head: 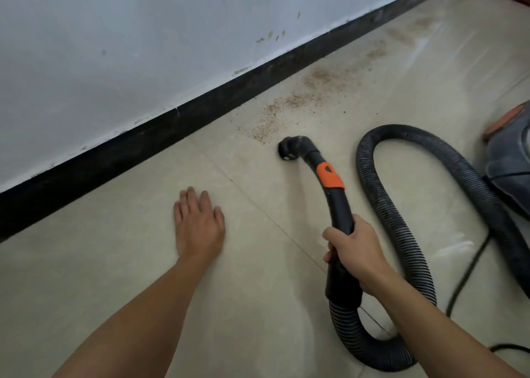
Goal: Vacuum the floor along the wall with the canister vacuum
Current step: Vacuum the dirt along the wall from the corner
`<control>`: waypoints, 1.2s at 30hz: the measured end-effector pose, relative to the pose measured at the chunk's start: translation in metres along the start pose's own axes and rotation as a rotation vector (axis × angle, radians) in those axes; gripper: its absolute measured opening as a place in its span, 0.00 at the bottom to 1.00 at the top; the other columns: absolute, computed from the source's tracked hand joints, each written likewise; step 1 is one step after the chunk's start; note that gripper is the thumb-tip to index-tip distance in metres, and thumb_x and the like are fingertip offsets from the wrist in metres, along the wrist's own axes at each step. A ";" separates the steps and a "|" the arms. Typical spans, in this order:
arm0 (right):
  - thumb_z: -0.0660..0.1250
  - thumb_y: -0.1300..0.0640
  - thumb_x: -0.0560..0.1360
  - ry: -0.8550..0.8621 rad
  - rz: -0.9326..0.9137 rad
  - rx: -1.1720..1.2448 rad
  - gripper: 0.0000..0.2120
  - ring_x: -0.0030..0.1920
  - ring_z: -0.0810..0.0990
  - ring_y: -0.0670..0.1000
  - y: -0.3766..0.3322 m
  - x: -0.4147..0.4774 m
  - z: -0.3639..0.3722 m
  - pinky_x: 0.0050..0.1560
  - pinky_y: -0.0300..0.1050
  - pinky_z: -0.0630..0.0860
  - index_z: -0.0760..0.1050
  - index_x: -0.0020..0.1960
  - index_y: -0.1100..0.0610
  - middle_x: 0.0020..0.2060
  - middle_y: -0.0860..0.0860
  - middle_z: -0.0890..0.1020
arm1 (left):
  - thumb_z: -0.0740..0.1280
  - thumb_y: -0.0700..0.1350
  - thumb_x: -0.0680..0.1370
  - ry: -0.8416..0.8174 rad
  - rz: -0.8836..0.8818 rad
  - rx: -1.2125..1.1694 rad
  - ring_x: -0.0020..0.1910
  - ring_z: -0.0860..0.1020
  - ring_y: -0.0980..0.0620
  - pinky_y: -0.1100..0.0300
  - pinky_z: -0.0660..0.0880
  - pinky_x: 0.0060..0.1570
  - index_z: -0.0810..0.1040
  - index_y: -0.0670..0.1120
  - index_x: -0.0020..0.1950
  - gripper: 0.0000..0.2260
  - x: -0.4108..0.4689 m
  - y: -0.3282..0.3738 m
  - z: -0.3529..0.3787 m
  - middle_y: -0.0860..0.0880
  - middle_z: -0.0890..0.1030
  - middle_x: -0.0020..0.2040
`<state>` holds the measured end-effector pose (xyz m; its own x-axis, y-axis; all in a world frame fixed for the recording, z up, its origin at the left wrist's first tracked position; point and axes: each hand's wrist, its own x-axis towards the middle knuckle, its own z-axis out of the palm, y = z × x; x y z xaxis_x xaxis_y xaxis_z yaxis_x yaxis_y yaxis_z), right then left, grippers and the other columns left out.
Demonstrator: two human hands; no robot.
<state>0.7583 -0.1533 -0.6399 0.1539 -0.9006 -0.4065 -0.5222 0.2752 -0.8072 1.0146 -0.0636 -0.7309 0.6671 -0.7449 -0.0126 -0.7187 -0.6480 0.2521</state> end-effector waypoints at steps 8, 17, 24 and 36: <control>0.69 0.61 0.70 0.061 -0.031 -0.061 0.07 0.25 0.82 0.53 -0.008 0.029 0.021 0.27 0.45 0.74 0.71 0.45 0.57 0.32 0.58 0.80 | 0.52 0.51 0.81 -0.004 -0.008 0.045 0.76 0.55 0.41 0.48 0.50 0.75 0.62 0.42 0.76 0.25 0.001 0.002 0.004 0.38 0.59 0.77; 0.68 0.61 0.71 0.010 -0.063 -0.070 0.07 0.25 0.81 0.52 -0.029 0.042 0.048 0.31 0.48 0.78 0.71 0.47 0.56 0.33 0.57 0.80 | 0.50 0.53 0.82 -0.002 -0.006 0.018 0.77 0.52 0.43 0.49 0.47 0.76 0.59 0.44 0.77 0.25 0.001 -0.001 0.006 0.40 0.56 0.78; 0.68 0.60 0.70 0.019 -0.100 -0.120 0.07 0.24 0.82 0.51 -0.039 0.048 0.065 0.28 0.45 0.76 0.71 0.45 0.54 0.33 0.57 0.80 | 0.49 0.53 0.82 -0.003 -0.005 0.009 0.78 0.50 0.44 0.50 0.45 0.76 0.58 0.44 0.77 0.25 0.002 -0.002 0.007 0.40 0.54 0.78; 0.69 0.61 0.71 -0.014 -0.035 0.045 0.10 0.24 0.80 0.51 -0.084 0.096 0.109 0.30 0.45 0.78 0.73 0.52 0.60 0.34 0.56 0.79 | 0.53 0.51 0.81 0.026 0.007 -0.010 0.77 0.55 0.41 0.48 0.48 0.76 0.63 0.42 0.75 0.24 0.002 -0.002 0.008 0.38 0.59 0.77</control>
<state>0.9086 -0.2261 -0.6574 0.1833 -0.9054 -0.3830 -0.4782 0.2582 -0.8394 1.0163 -0.0649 -0.7392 0.6671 -0.7448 0.0145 -0.7214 -0.6410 0.2621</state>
